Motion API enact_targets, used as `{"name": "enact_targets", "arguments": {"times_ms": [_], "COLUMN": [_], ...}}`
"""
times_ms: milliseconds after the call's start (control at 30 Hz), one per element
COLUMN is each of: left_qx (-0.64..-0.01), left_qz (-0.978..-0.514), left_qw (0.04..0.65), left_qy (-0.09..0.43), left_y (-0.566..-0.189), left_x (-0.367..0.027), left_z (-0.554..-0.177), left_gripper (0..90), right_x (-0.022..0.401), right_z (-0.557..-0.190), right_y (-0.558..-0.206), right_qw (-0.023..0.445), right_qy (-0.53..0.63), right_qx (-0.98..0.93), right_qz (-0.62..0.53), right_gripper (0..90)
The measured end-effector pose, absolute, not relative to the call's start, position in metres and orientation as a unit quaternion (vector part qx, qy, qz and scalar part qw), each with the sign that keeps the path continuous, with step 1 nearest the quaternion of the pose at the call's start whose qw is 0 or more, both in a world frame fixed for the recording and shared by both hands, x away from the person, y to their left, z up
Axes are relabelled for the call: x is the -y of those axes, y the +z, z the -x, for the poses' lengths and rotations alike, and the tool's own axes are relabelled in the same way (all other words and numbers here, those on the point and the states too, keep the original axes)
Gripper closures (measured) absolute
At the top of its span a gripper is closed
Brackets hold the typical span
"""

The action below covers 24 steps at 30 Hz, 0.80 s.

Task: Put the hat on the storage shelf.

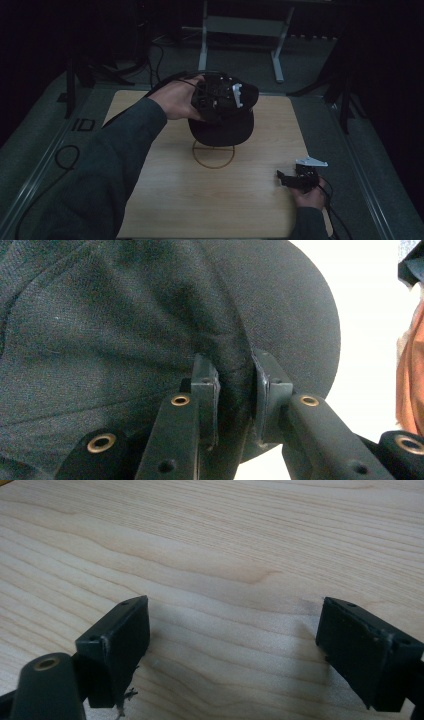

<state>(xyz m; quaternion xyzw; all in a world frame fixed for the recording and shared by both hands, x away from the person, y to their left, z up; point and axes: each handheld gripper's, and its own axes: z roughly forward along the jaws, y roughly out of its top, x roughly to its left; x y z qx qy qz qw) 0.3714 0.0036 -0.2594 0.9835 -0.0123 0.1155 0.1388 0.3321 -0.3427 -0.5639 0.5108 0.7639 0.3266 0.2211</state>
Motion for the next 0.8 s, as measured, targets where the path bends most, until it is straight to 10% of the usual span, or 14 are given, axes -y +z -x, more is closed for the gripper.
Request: {"name": "enact_targets", "arguments": {"times_ms": [800], "left_qx": [0.018], "left_qz": [-0.986], "left_qw": [0.115], "left_qy": [0.117], "left_y": [-0.278], "left_x": [0.015], "left_z": [-0.373], "left_gripper": [75.0], "right_x": [0.343], "right_z": [-0.332], "right_y": [-0.564], "right_qw": [0.221], "right_qy": [0.327], "right_qx": [-0.764], "right_qz": [-0.51], "right_gripper": [14.0]}}
